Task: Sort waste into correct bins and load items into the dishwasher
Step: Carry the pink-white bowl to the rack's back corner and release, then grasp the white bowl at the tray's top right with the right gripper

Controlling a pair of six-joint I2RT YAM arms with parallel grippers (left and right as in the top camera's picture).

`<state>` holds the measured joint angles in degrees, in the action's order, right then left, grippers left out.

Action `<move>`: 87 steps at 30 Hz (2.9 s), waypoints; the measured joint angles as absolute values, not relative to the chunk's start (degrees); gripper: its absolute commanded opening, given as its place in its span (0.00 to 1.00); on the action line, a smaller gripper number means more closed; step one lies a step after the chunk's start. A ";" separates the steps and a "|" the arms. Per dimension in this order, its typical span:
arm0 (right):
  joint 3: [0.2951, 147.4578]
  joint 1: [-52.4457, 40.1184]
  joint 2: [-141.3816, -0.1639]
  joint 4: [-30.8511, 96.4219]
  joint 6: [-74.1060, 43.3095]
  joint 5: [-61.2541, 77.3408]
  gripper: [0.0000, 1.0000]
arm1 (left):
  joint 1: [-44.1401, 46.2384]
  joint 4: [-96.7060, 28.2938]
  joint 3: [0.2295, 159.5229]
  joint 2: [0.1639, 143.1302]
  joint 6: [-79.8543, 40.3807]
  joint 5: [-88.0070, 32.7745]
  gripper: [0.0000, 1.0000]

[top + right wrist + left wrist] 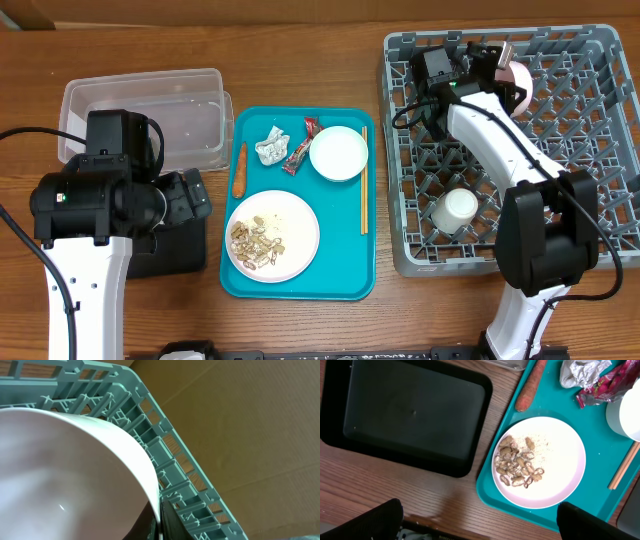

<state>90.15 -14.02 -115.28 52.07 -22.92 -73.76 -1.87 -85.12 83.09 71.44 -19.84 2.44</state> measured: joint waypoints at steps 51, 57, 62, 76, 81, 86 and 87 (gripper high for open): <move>93.36 -31.64 -104.57 58.26 -34.39 -4.51 0.64 | -1.87 -85.12 83.09 71.44 -19.84 2.44 1.00; 93.17 -31.66 -111.18 60.38 -45.69 -0.36 0.62 | -1.87 -85.12 83.09 71.44 -19.84 2.44 1.00; 93.12 -31.81 -115.70 60.53 -49.60 2.07 0.51 | -1.87 -85.12 83.09 71.44 -19.84 2.44 1.00; 92.44 -31.99 -121.08 59.20 -53.69 4.10 0.31 | -1.87 -85.10 83.09 71.46 -19.84 2.44 1.00; 89.43 -31.97 -121.08 56.99 -55.44 4.23 0.04 | -1.87 -85.12 83.09 71.48 -19.84 2.44 1.00; 88.60 -31.97 -120.55 58.59 -55.40 4.45 0.04 | -1.87 -85.12 83.09 71.50 -19.84 2.44 1.00; 88.60 -31.97 -120.29 58.96 -55.13 4.43 0.04 | -1.87 -85.12 83.09 71.50 -19.84 2.44 1.00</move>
